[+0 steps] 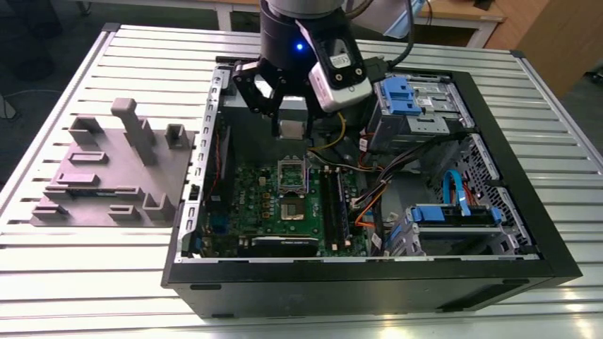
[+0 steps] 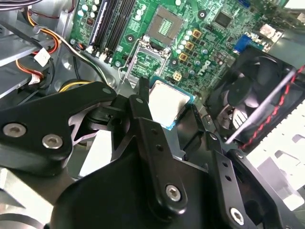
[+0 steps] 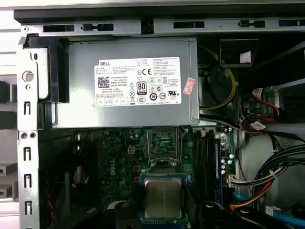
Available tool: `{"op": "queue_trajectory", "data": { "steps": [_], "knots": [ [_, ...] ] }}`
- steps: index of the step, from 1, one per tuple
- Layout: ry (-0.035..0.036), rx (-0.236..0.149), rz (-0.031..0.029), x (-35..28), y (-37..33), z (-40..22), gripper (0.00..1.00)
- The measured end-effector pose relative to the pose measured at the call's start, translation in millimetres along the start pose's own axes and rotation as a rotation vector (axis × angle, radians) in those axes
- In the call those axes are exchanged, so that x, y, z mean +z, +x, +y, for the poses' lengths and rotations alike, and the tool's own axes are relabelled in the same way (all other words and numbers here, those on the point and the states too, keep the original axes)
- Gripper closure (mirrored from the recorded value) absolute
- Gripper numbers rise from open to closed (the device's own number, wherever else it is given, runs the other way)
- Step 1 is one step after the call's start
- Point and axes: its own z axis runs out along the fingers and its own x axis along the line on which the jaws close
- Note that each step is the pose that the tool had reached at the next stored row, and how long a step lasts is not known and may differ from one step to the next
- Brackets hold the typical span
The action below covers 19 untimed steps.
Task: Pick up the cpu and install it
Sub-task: 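Place the cpu into insertion slot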
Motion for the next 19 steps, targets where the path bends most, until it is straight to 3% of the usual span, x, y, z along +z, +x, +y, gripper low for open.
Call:
{"op": "queue_trajectory", "data": {
  "steps": [6,13,19],
  "knots": [
    [0.0000,0.000,0.0000,10.1,-1.9,-2.6,0.53],
    [-0.0002,0.000,-0.0001,16.5,-3.2,-7.8,0.53],
    [0.0001,0.000,0.0001,24.9,-3.4,-8.4,0.53]
  ]
}}
